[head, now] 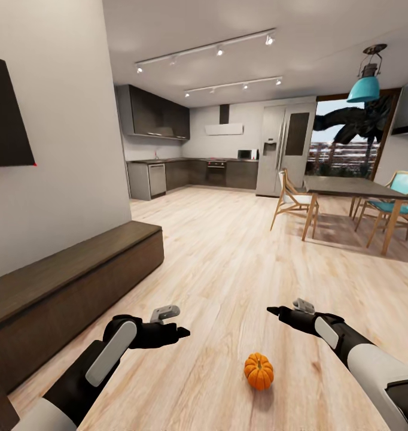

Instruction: Place each of the two pumpkins and all three candles from the living room inside a cabinet in the living room (use any cabinet), then make sure every cabinet is closed, and position the cauldron so it is next to a table in the living room.

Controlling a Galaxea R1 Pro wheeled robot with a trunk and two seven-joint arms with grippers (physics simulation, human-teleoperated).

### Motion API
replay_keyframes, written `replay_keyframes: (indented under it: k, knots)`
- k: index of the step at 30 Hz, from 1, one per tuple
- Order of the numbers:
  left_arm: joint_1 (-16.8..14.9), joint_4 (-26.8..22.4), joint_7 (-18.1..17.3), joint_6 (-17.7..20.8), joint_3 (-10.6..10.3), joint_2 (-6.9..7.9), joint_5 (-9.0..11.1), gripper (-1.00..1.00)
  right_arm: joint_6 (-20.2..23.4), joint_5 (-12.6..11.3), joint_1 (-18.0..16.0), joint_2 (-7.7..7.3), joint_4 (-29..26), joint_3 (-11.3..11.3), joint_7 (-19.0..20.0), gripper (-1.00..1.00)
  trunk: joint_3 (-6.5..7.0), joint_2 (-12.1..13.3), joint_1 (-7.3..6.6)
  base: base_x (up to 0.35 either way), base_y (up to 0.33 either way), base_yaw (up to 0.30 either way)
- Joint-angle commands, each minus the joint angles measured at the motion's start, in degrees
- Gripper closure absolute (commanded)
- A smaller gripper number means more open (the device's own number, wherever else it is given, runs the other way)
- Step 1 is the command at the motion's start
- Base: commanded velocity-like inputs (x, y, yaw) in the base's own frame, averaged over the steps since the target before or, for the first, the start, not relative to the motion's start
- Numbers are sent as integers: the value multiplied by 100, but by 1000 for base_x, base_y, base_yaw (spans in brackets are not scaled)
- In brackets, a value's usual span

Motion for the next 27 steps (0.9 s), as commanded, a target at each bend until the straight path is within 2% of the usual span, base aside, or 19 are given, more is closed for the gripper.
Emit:
replay_keyframes:
  k: [1, 5, 27]
  knots:
    - [-6, -7, 58, 2, -12, 5, 60, -100, 26, -34, -3, -4, -5, 24, 4, -100, -25, -44, 21, 0, 0, 0]
    - [-5, -7, 58, 2, -12, 7, 60, -100, 22, -32, -3, -3, -5, 24, 4, -100, -97, -205, 109, 0, 0, 0]
    - [-4, -8, 57, 4, -12, 14, 65, -100, 8, -25, -3, 10, -7, 16, 4, -100, -584, -236, 167, 0, 0, 0]
